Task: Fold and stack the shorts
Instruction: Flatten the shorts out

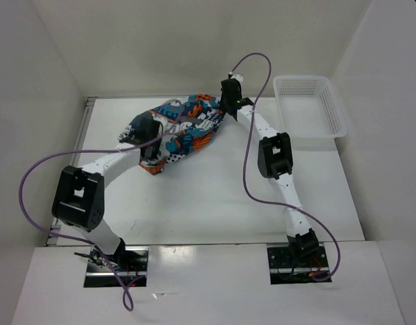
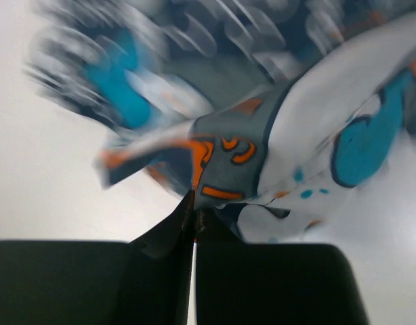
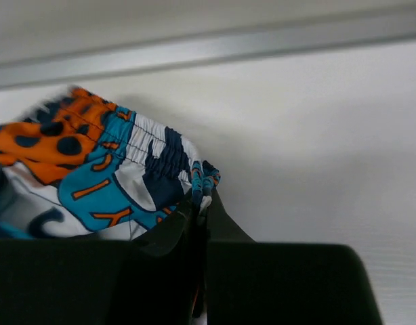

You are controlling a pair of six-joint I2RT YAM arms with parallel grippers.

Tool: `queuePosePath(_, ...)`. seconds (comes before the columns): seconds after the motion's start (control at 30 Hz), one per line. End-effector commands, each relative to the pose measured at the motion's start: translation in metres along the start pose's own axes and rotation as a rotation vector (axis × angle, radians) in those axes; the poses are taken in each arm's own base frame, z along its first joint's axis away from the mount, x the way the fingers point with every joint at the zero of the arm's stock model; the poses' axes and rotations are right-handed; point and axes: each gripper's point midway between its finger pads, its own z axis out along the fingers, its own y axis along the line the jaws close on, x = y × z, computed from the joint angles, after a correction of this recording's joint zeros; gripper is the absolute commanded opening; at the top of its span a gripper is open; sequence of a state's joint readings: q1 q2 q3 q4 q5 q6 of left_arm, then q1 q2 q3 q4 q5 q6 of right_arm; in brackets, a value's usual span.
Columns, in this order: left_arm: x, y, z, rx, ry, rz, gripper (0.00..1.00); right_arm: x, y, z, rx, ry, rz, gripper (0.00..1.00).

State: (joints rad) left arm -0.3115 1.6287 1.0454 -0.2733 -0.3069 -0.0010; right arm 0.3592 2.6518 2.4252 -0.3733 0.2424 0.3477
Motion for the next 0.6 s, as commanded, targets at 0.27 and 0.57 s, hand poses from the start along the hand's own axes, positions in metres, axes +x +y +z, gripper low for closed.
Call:
queuePosePath(0.27, -0.237, 0.200, -0.181, -0.396, -0.719, -0.390, 0.00, -0.336, 0.026, -0.327, -0.153, -0.761, 0.078, 0.00)
queuePosePath(0.57, -0.167, 0.202, -0.224, -0.439, -0.673, -0.402, 0.00, -0.243, 0.005, -0.374, -0.224, -0.517, -0.160, 0.00)
